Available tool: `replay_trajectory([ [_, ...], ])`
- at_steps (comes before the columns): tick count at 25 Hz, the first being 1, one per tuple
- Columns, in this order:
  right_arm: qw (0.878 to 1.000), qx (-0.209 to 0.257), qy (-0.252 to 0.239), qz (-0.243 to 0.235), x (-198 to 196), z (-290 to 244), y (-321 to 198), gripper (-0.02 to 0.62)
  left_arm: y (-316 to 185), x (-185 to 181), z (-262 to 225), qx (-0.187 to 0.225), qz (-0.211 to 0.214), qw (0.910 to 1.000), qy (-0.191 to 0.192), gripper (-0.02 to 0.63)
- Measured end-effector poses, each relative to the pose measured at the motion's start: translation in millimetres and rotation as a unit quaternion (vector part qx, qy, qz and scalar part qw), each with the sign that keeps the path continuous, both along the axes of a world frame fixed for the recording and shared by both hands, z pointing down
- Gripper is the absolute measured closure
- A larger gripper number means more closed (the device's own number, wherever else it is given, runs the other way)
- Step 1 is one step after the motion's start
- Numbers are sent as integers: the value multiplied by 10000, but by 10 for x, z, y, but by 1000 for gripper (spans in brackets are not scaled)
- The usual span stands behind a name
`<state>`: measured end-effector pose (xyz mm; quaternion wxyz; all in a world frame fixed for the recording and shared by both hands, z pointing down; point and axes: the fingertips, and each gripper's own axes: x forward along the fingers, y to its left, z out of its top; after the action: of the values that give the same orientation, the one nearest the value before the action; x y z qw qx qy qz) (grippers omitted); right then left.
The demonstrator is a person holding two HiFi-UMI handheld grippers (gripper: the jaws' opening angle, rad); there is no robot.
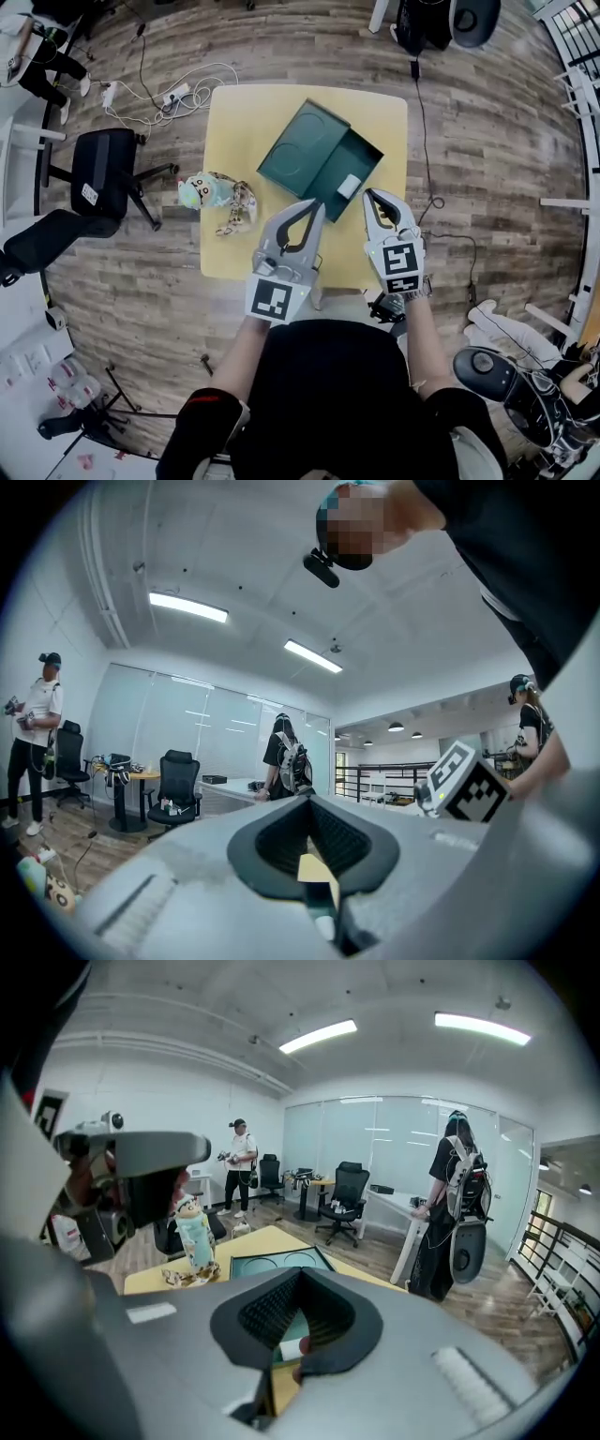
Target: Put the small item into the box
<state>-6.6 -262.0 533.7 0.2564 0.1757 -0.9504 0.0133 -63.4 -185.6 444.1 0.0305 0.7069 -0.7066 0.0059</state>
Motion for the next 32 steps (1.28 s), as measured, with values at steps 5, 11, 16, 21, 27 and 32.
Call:
replay_trajectory([
  [5,9987,111,-495,39,63,-499,36,592,27,63,-188,127,-78,9999,-19,604],
  [11,9955,157,-935,-10,68,-968,95,592,49,51,-449,247,-153,9996,-66,604],
  [16,9918,255,-1249,-102,106,-1319,172,592,86,78,-701,420,-190,9987,-196,604],
  [21,9852,321,-1673,-180,160,-1666,219,592,113,107,-900,562,-221,9976,-328,604],
  [27,9768,375,-2099,-203,214,-2033,277,594,147,130,-1137,767,-266,9958,-427,604],
  [32,9718,468,-2294,-282,262,-2218,368,594,215,161,-1245,873,-350,9945,-460,604],
])
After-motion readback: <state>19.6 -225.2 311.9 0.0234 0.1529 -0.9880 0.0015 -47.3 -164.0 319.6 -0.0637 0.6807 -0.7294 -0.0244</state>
